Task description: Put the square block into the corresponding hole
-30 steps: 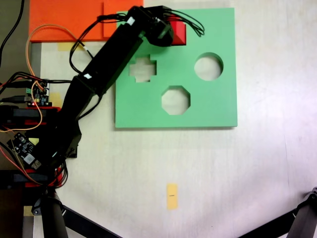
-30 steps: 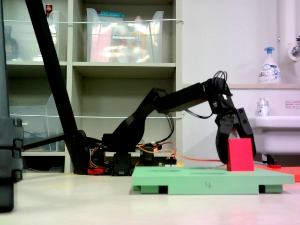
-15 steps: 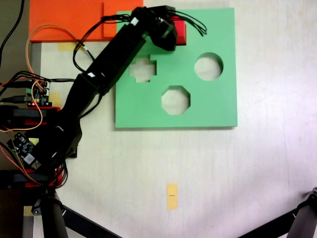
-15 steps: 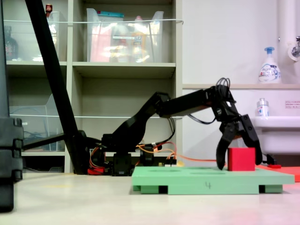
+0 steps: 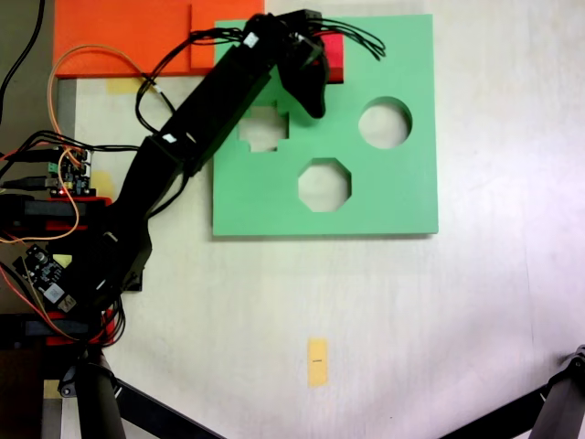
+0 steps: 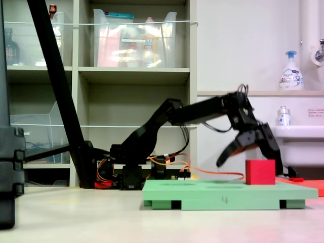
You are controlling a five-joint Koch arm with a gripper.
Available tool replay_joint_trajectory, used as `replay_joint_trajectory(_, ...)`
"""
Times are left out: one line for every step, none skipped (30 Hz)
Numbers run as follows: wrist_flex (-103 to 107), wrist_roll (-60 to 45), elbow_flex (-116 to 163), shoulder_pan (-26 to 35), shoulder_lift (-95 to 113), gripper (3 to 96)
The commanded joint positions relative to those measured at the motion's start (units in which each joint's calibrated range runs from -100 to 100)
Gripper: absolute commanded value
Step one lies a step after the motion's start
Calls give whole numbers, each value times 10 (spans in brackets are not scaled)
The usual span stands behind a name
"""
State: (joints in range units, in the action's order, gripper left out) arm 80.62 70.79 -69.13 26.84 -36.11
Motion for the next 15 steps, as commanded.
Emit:
replay_joint_trajectory(45,-50,-19,-15,221,928)
replay_joint_trajectory(62,-68,-19,-20,277,928)
replay_joint_trajectory(86,-87,-19,-25,335,918)
replay_joint_trajectory(106,-114,-19,-33,395,870)
replay_joint_trajectory(133,-150,-19,-42,463,812)
replay_joint_trajectory(160,-196,-19,-50,520,758)
replay_joint_trajectory(185,-257,-18,-59,586,718)
replay_joint_trajectory(194,-310,-17,-70,645,681)
replay_joint_trajectory(194,-347,-16,-80,699,675)
replay_joint_trajectory(194,-371,-15,-90,747,675)
replay_joint_trajectory(194,-387,-15,-108,789,674)
replay_joint_trajectory(194,-409,-15,-131,822,674)
replay_joint_trajectory(194,-433,-15,-147,843,670)
replay_joint_trajectory(194,-463,-15,-167,856,633)
replay_joint_trajectory(194,-487,-15,-181,860,616)
